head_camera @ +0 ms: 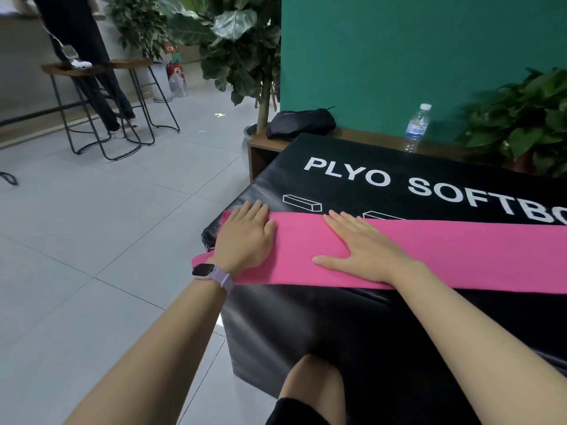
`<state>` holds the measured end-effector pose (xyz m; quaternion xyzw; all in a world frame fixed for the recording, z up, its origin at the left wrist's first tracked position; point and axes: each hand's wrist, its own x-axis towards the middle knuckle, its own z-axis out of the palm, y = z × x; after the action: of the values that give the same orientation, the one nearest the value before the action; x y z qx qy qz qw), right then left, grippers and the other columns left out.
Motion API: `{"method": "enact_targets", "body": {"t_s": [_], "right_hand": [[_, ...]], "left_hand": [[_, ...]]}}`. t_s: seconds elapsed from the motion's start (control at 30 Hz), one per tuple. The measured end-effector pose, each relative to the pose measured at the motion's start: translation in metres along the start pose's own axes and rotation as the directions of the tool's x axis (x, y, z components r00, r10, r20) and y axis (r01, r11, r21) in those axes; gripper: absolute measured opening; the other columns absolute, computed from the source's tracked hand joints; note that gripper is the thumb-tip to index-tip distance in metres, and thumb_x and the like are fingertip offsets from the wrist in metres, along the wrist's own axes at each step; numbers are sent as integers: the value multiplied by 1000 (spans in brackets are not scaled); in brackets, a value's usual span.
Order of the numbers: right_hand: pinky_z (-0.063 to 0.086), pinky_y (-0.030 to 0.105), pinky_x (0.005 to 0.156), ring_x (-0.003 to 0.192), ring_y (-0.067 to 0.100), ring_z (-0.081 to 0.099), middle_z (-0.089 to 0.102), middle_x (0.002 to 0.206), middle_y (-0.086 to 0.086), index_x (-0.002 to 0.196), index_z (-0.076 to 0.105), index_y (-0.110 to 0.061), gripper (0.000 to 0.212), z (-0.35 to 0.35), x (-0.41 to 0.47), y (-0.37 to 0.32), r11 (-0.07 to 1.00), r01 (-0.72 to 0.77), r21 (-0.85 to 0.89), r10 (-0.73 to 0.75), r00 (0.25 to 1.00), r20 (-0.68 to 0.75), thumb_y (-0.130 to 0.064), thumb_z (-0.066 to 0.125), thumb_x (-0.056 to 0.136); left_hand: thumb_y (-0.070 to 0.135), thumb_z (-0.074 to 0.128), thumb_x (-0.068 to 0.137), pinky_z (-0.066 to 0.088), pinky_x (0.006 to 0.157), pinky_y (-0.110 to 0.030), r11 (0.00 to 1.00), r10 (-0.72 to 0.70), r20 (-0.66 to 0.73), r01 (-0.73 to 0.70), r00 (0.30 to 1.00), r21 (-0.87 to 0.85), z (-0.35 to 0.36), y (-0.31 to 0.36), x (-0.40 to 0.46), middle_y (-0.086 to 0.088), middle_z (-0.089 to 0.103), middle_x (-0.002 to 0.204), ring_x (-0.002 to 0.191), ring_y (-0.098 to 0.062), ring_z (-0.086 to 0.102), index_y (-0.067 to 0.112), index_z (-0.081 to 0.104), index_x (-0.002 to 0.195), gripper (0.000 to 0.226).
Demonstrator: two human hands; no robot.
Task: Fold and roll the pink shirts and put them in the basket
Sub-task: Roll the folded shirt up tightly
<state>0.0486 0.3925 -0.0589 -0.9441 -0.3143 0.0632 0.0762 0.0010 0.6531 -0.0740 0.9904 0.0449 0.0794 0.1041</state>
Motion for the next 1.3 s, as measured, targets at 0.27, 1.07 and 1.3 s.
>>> {"method": "enact_targets", "body": {"t_s": [0.27, 1.07, 1.3], "right_hand": [[-1, 33, 127, 154, 2, -5, -2, 168, -19, 161, 5, -39, 111, 1, -1, -2, 999, -22, 27, 23, 999, -22, -101, 26, 71], [-6, 27, 124, 151, -3, -10, -7, 166, -20, 159, 4, -45, 75, -15, -22, 95, 974, -227, -17, 226, 973, -34, -78, 16, 93], [-6, 28, 123, 152, -1, -10, -6, 167, -19, 160, 3, -44, 74, -15, -20, 93, 966, -257, -16, 256, 966, -36, -77, 17, 95]], "left_hand": [[41, 19, 107, 5, 125, -41, 1000, -18, -58, 19, 998, 20, -5, 7, -9, -7, 19, 166, 154, -24, 11, 13, 26, 157, 57], [54, 31, 103, 19, 122, -41, 990, 139, 45, -139, 989, 8, -2, -9, 100, -5, 32, 161, 148, -25, 28, 21, 39, 151, 59], [15, 41, 89, 36, 84, -41, 987, -28, -148, 51, 989, 151, -16, 94, 55, -14, 57, 115, 103, -34, 54, 12, 52, 110, 24]]}}
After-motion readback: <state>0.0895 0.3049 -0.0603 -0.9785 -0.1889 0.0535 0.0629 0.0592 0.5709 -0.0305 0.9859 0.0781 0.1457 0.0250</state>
